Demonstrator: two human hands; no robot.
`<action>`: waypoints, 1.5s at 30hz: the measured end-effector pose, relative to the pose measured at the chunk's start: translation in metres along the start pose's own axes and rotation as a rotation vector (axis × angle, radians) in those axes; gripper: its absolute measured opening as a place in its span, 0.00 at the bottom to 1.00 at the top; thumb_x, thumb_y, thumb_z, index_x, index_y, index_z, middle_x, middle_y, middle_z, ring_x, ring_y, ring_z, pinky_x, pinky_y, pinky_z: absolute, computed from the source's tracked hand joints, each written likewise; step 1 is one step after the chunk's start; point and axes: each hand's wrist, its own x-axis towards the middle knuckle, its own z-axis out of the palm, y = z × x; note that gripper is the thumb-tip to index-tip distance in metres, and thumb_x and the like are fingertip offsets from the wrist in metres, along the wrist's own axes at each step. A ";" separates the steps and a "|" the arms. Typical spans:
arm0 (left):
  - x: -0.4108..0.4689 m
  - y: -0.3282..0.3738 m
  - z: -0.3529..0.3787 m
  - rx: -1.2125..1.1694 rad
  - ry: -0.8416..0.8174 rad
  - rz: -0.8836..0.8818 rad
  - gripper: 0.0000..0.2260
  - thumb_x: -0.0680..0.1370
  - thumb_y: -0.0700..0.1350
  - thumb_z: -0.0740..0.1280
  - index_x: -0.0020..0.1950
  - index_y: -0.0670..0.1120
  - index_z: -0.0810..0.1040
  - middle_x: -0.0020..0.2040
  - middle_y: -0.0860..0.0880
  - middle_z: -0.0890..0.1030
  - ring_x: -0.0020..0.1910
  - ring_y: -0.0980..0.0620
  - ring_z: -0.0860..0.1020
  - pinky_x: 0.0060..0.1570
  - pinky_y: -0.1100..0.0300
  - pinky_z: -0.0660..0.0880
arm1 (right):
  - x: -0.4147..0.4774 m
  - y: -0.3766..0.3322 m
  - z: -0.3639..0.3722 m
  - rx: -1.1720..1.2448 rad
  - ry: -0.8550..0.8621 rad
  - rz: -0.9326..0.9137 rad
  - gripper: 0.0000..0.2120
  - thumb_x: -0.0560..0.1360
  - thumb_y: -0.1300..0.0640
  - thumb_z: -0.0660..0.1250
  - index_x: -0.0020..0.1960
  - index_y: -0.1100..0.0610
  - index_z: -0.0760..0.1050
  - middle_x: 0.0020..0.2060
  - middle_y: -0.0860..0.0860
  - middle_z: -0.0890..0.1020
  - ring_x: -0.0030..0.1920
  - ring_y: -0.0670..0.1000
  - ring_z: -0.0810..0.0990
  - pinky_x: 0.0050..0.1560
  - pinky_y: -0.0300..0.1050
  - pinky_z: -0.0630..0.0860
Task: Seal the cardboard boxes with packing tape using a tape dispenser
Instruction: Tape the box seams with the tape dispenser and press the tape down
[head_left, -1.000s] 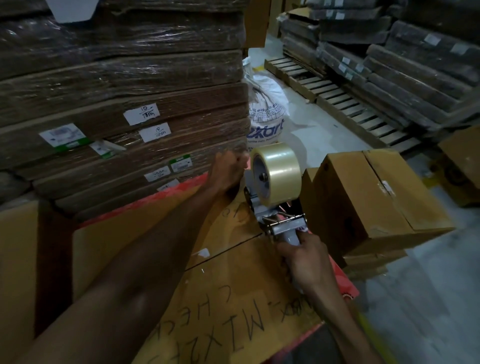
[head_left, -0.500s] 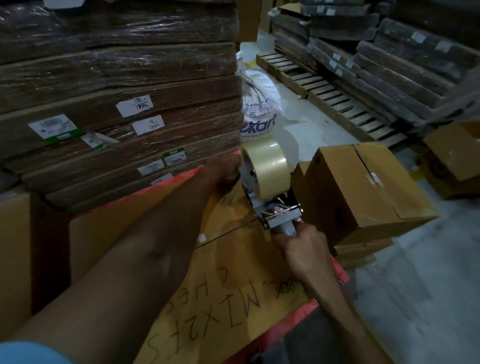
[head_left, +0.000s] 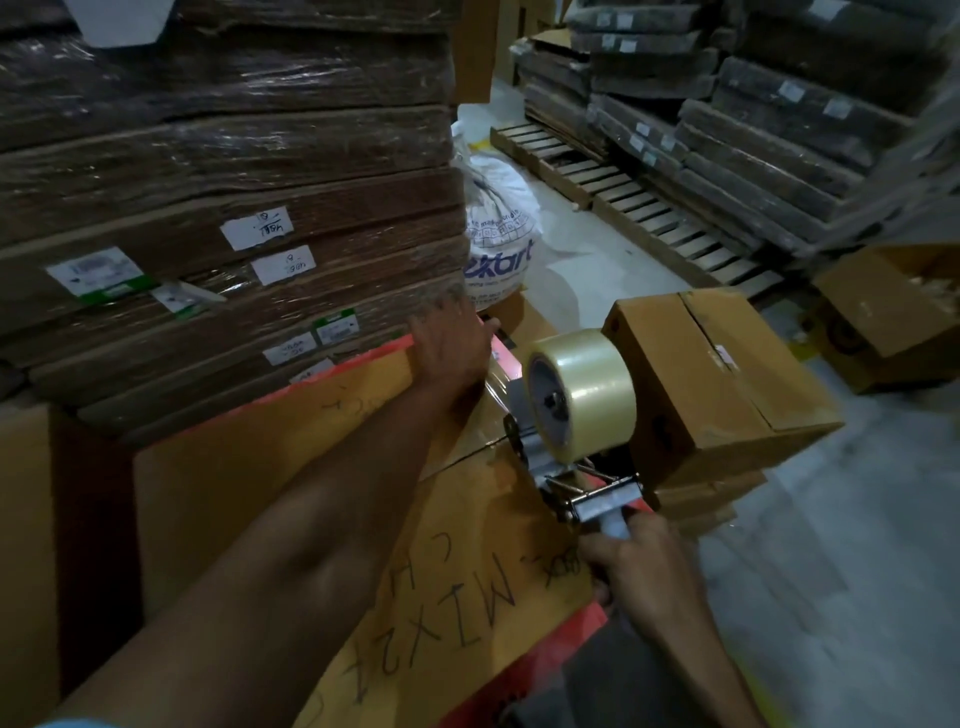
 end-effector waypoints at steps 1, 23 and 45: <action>-0.013 0.003 -0.003 -0.044 0.031 0.010 0.31 0.81 0.65 0.53 0.76 0.45 0.65 0.75 0.41 0.68 0.73 0.40 0.67 0.70 0.39 0.59 | 0.001 0.002 0.001 0.016 0.001 -0.005 0.10 0.71 0.65 0.71 0.32 0.63 0.75 0.23 0.52 0.75 0.24 0.51 0.73 0.30 0.46 0.70; 0.002 -0.003 0.002 -0.020 -0.047 -0.009 0.34 0.79 0.62 0.54 0.80 0.44 0.57 0.80 0.44 0.60 0.79 0.43 0.56 0.74 0.36 0.48 | -0.006 0.006 -0.040 -0.174 -0.045 -0.051 0.17 0.71 0.65 0.70 0.26 0.58 0.72 0.25 0.55 0.76 0.28 0.55 0.75 0.34 0.54 0.74; -0.052 0.004 0.012 0.218 -0.113 0.464 0.24 0.76 0.59 0.55 0.69 0.52 0.74 0.68 0.48 0.75 0.70 0.45 0.68 0.74 0.41 0.54 | 0.003 0.010 -0.025 -0.082 0.019 -0.117 0.09 0.67 0.62 0.72 0.31 0.64 0.76 0.26 0.59 0.79 0.27 0.58 0.75 0.32 0.58 0.77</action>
